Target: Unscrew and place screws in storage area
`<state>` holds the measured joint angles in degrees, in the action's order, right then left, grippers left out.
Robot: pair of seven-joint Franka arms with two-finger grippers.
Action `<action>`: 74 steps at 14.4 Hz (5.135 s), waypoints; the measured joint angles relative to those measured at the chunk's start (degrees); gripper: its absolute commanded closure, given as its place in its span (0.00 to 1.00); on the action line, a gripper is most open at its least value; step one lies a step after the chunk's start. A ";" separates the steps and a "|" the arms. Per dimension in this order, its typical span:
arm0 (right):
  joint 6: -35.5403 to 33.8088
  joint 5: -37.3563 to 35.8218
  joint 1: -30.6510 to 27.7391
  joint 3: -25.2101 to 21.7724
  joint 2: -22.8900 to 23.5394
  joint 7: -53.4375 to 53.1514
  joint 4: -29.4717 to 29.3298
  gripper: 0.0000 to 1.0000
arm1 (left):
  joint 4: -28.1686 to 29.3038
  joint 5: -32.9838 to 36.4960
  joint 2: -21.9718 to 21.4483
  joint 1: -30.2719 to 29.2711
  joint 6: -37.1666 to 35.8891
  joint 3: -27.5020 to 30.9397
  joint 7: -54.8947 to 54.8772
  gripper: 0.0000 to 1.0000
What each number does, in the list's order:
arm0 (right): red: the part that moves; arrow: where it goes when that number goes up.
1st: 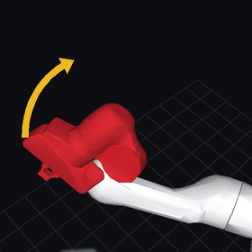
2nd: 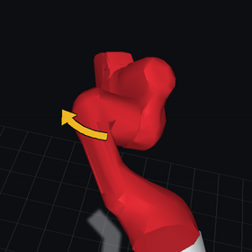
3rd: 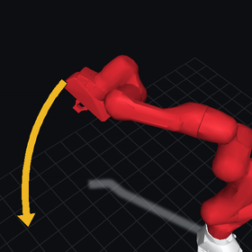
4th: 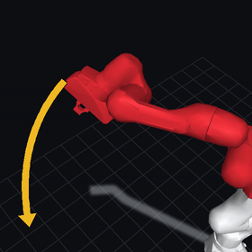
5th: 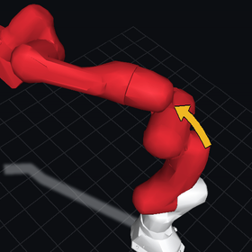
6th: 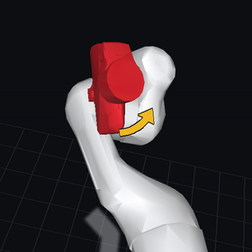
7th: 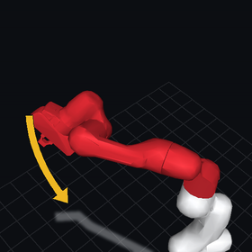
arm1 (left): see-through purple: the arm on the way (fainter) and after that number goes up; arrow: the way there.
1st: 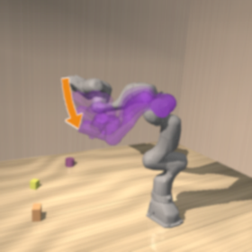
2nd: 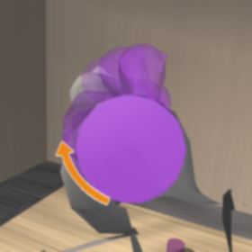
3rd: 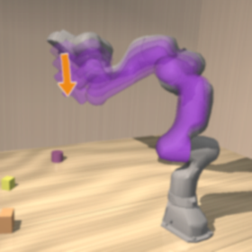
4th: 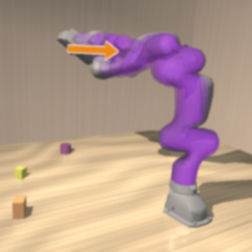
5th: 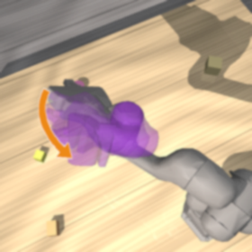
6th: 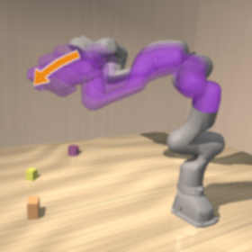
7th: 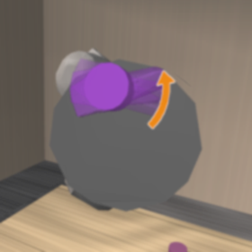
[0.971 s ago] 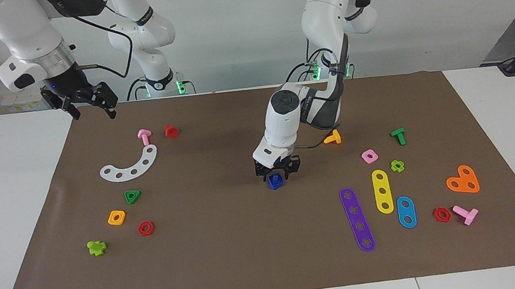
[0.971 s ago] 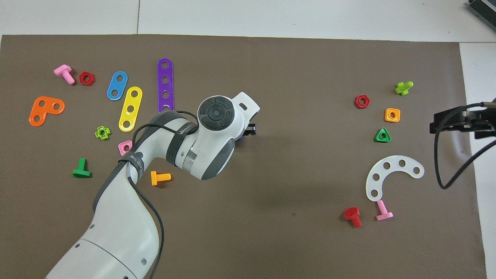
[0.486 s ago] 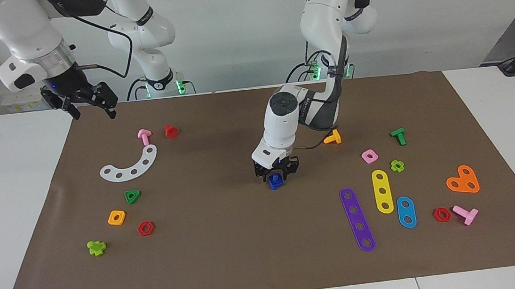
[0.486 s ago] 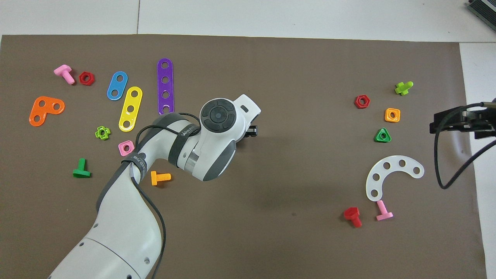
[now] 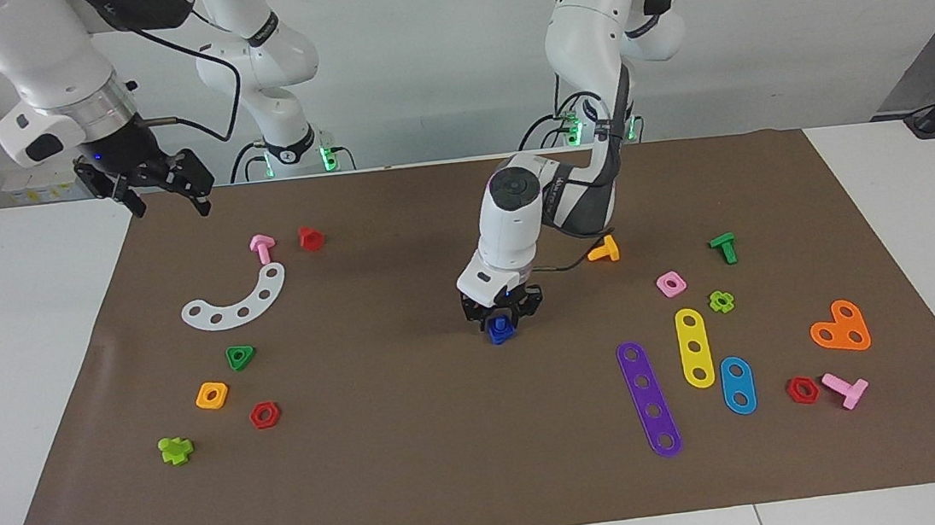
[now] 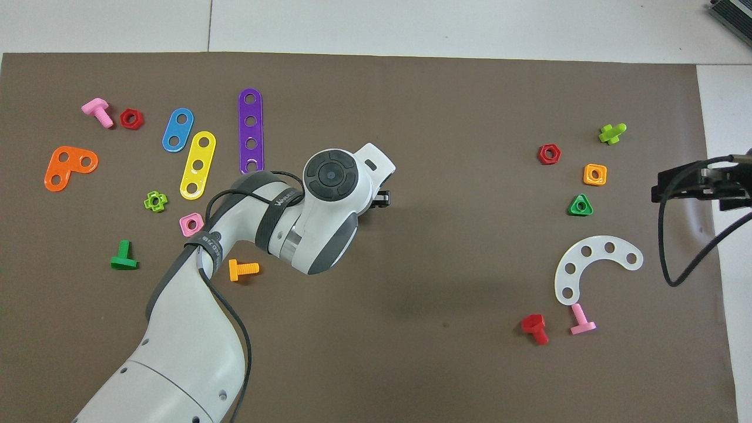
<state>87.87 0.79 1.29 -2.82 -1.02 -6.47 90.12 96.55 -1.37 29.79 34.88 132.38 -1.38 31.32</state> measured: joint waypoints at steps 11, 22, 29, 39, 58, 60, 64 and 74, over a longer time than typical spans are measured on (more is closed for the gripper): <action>0.00 0.00 0.00 0.00 0.00 0.00 0.00 0.00 | -0.66 0.02 0.00 0.00 -1.79 0.25 -0.04 0.64; 0.00 0.00 0.00 0.00 0.00 0.00 0.00 0.00 | -10.41 -0.90 0.92 -0.03 -14.12 0.53 0.03 0.64; 0.00 0.00 0.00 0.00 0.00 0.00 0.00 0.00 | -13.67 -1.45 1.32 -6.22 -17.17 1.65 -4.44 0.66; 0.00 0.00 0.00 0.00 0.00 0.00 0.00 0.00 | -0.96 -1.74 -5.79 -21.03 -18.81 1.70 -30.63 0.68; 0.00 0.00 0.00 0.00 0.00 0.00 0.00 0.00 | 1.54 -1.76 -20.38 -30.10 -25.74 2.06 -32.08 0.00; 0.00 0.00 0.00 0.00 0.00 0.00 0.00 0.00 | 1.57 -1.36 -23.45 -31.87 -29.56 2.35 -33.47 0.00; 0.00 0.00 0.00 0.00 0.00 0.00 0.00 0.00 | 1.64 -1.15 -28.94 -33.92 -36.11 2.50 -34.77 0.00; 0.80 0.10 0.29 0.21 -0.16 0.00 0.53 0.00 | 1.80 2.53 -35.35 -33.74 -42.47 0.99 -34.76 0.00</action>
<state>88.66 0.89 1.58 -2.61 -1.18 -6.46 90.66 98.35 1.17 -5.56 1.14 89.91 -0.39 -3.44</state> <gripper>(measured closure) 0.000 0.000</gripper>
